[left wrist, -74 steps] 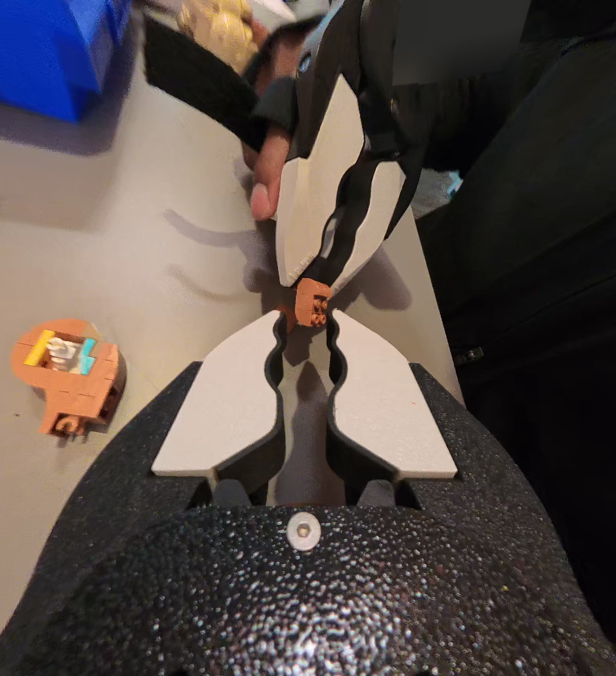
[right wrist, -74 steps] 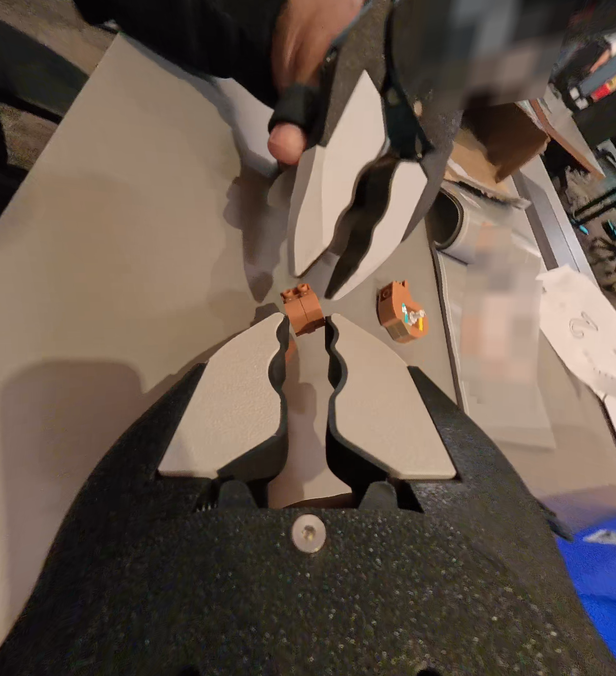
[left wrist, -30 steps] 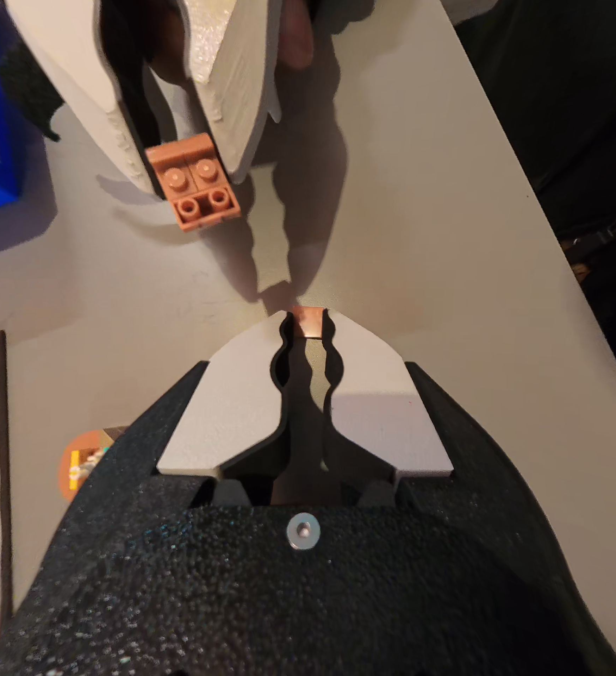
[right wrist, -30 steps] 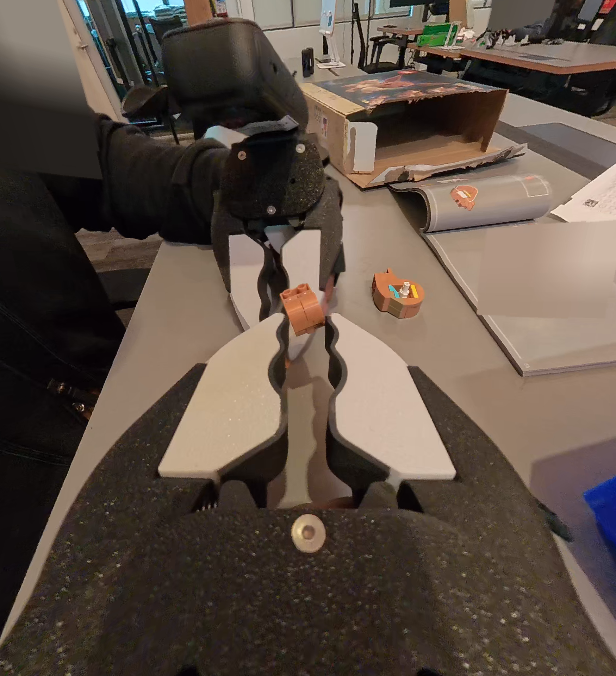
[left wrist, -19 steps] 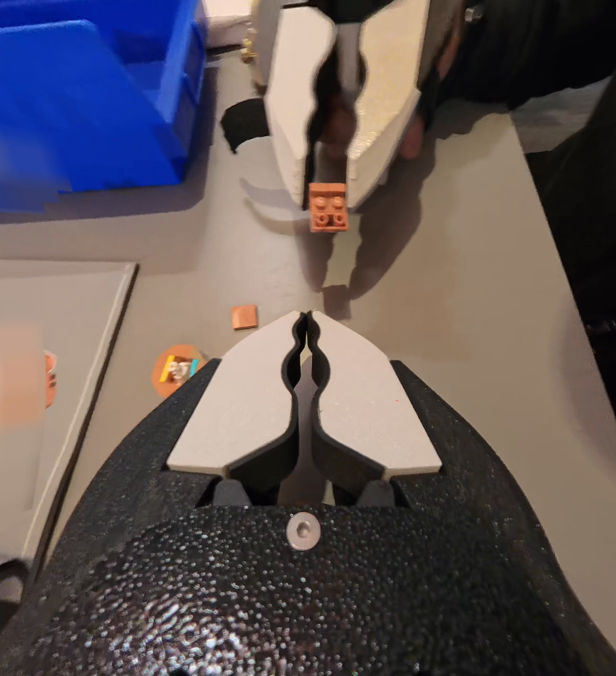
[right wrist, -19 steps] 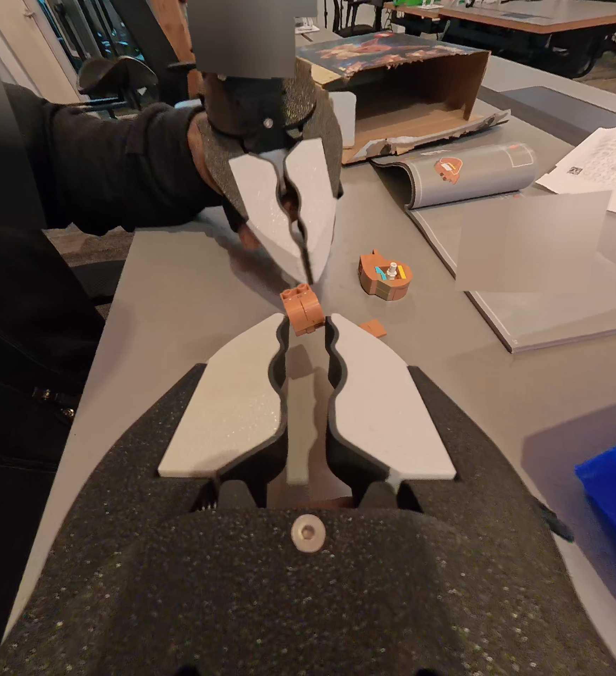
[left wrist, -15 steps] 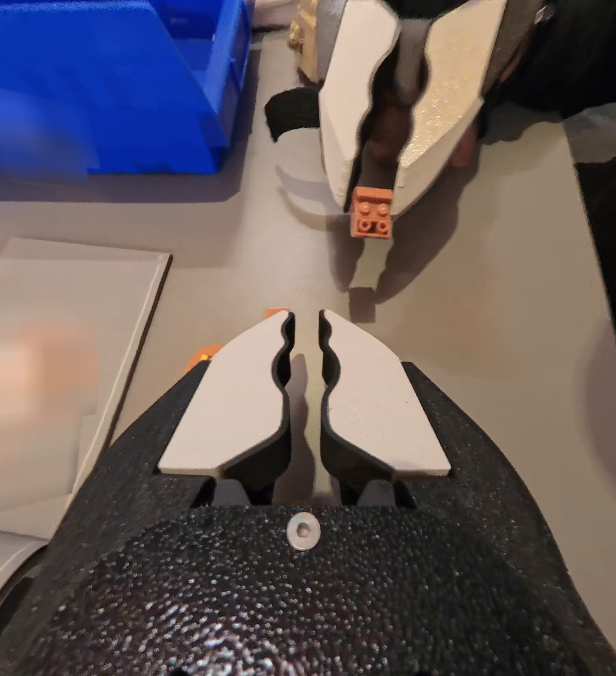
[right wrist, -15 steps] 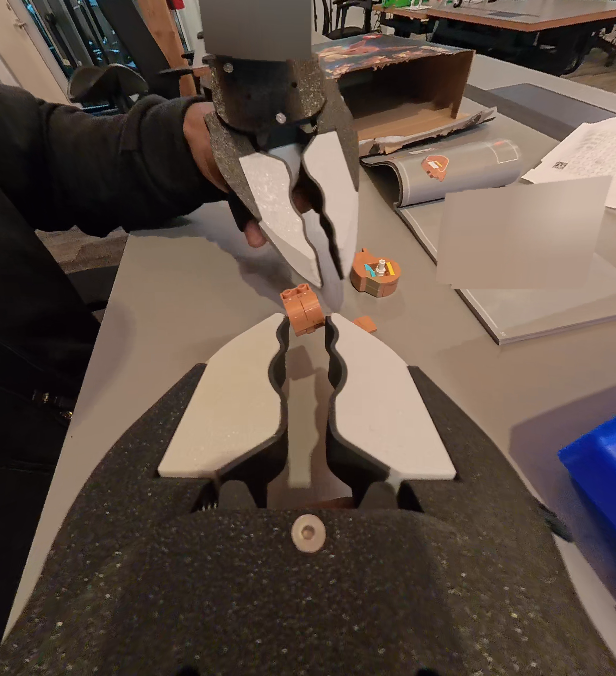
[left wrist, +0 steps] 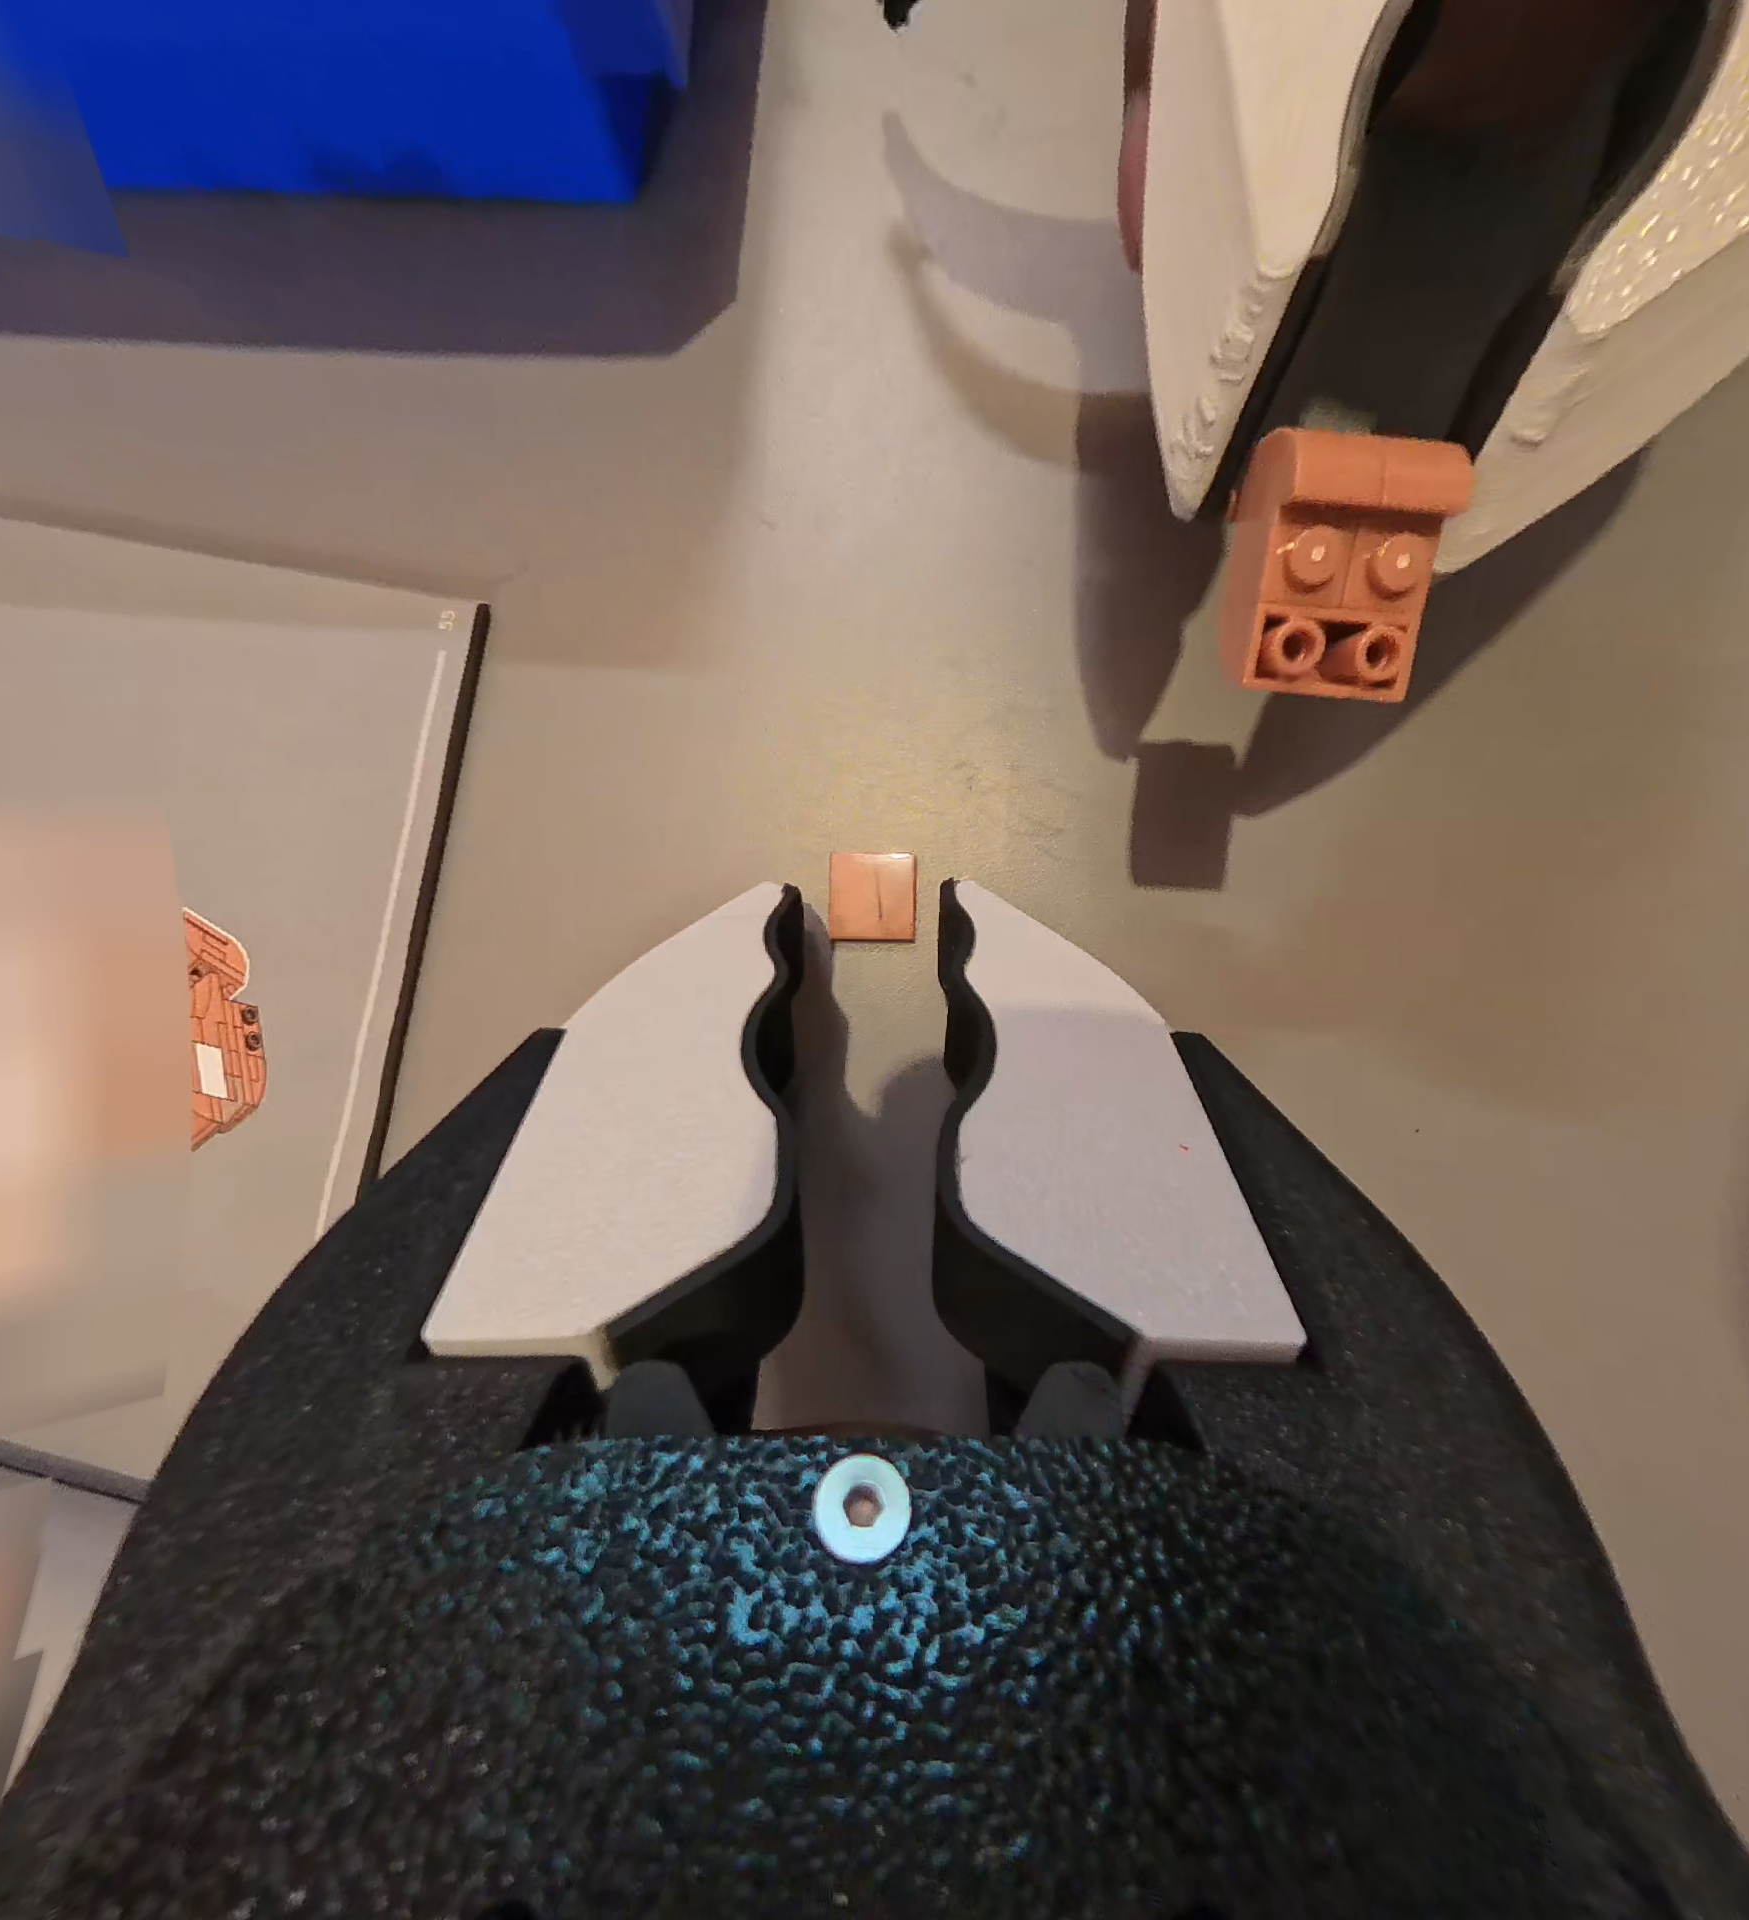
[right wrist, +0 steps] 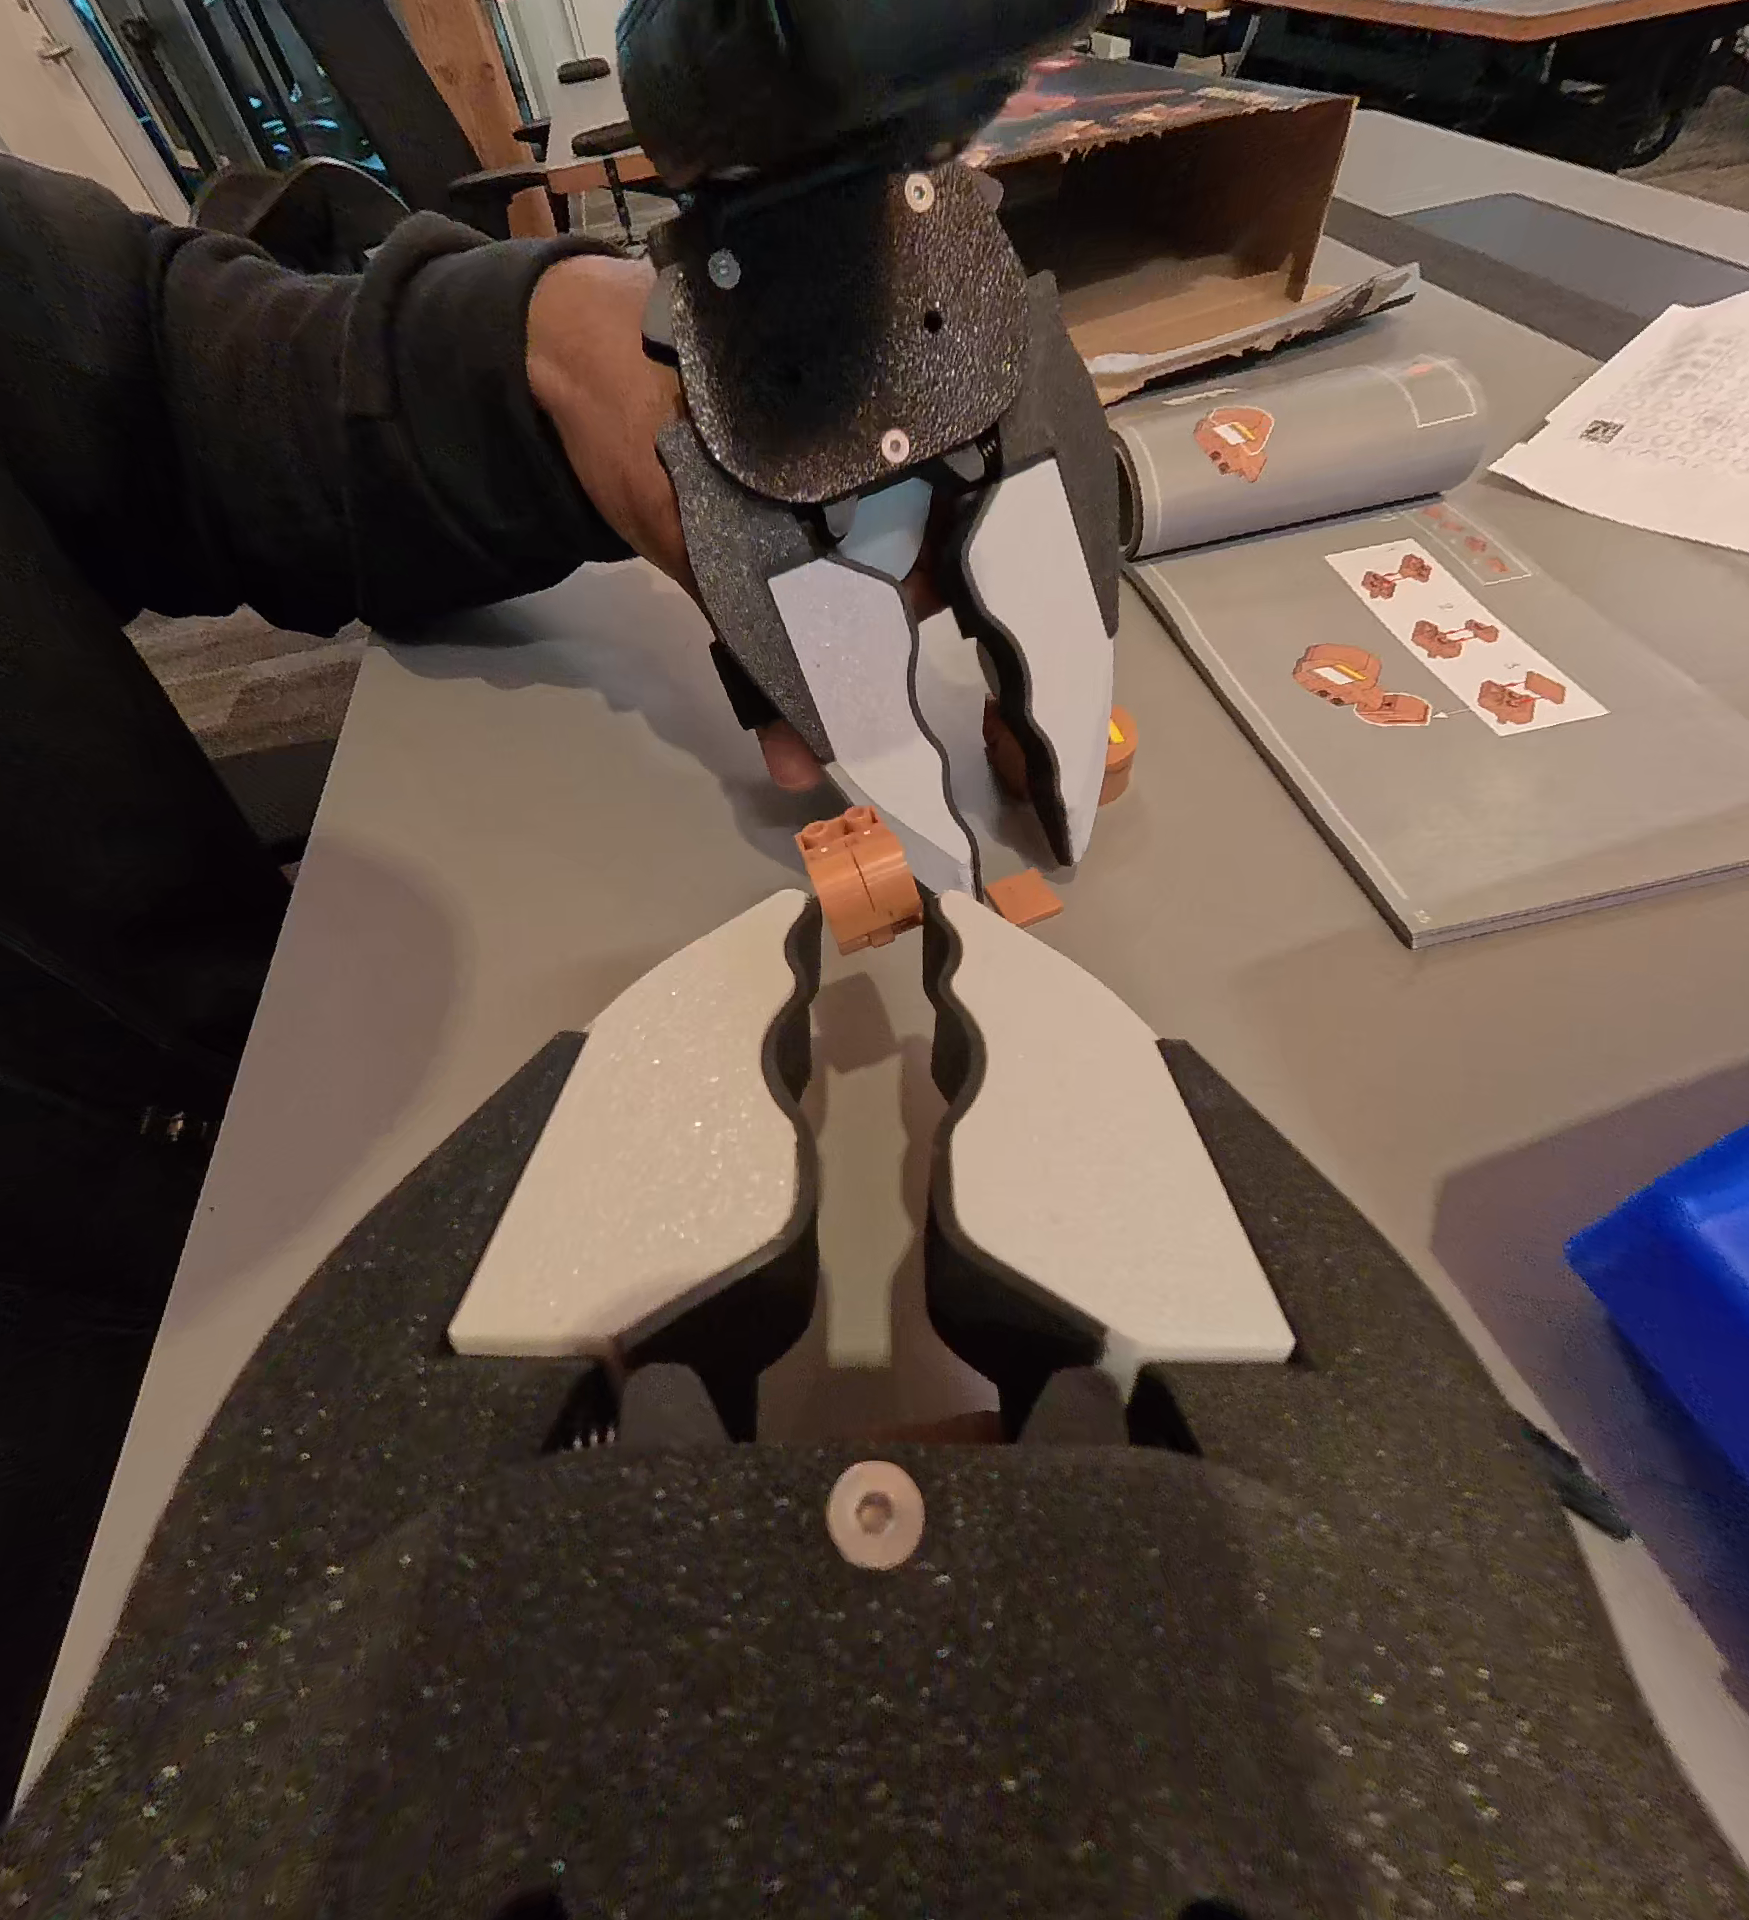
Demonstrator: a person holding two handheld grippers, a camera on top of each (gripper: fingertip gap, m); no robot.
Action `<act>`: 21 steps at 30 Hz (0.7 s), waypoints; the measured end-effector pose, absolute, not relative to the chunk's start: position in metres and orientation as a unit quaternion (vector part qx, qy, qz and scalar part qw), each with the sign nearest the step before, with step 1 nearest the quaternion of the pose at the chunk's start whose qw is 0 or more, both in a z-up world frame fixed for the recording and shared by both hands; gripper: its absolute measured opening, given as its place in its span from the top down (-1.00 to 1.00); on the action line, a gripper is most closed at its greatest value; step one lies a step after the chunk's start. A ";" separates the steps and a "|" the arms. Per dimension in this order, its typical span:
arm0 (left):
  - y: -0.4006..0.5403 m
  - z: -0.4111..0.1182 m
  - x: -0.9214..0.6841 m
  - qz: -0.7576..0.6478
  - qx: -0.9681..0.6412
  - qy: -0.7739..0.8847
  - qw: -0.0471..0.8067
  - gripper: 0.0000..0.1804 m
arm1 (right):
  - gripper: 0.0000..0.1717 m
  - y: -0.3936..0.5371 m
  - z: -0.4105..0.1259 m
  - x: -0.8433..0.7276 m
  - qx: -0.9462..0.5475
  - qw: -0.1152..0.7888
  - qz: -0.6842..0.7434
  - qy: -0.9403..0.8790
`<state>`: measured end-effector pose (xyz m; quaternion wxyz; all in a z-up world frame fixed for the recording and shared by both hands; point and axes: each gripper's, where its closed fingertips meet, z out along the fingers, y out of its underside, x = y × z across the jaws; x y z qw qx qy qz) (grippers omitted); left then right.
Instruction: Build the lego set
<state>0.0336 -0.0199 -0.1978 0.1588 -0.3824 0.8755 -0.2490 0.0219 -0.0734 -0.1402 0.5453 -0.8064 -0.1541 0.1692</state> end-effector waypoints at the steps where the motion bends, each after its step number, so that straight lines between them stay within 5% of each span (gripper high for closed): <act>1: -0.020 -0.198 0.034 -0.245 -0.382 0.876 0.160 0.73 | 0.79 -0.073 -0.140 0.022 -0.807 0.545 0.169 -0.155; 21: -0.025 -0.202 0.035 -0.211 -0.369 0.894 0.142 0.85 | 0.79 -0.073 -0.140 0.022 -0.806 0.544 0.181 -0.149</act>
